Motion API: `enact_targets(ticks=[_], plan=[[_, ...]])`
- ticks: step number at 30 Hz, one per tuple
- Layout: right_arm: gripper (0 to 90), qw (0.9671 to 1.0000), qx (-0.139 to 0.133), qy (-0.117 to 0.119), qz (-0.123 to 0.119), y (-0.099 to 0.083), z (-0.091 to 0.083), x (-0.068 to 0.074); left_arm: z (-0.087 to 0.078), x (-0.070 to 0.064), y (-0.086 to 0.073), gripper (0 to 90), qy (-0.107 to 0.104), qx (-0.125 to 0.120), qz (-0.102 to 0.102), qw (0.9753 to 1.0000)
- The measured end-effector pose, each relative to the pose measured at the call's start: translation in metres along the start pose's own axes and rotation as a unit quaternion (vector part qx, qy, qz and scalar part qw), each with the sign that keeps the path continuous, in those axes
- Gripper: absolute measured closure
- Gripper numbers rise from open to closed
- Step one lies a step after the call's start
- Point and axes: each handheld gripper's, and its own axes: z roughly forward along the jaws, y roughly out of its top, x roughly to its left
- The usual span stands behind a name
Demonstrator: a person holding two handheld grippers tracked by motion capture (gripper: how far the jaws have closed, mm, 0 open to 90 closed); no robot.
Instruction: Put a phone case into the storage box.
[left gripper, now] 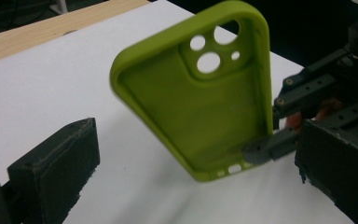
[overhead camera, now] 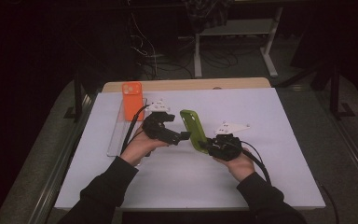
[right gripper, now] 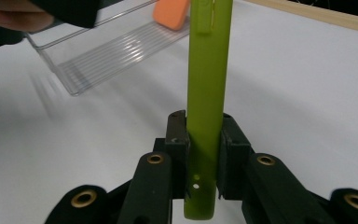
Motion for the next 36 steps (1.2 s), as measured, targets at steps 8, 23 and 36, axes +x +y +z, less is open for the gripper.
enact_targets(ticks=[8, 23, 36], plan=[[76.0, 0.9998, -0.008, 0.021, -0.001, 0.002, 0.002, 0.007, 0.005, -0.002, 0.0, 0.0, -0.006, -0.01, -0.006, 0.9999], [76.0, 0.9996, 0.006, 0.029, -0.004, 0.0, 0.011, 0.016, 0.006, -0.004, 0.002, 0.0, -0.015, -0.022, -0.005, 0.9996], [76.1, 0.9995, 0.023, 0.019, -0.009, -0.002, 0.019, 0.022, 0.008, -0.003, 0.001, 4.5, -0.007, -0.027, -0.02, 0.9994]])
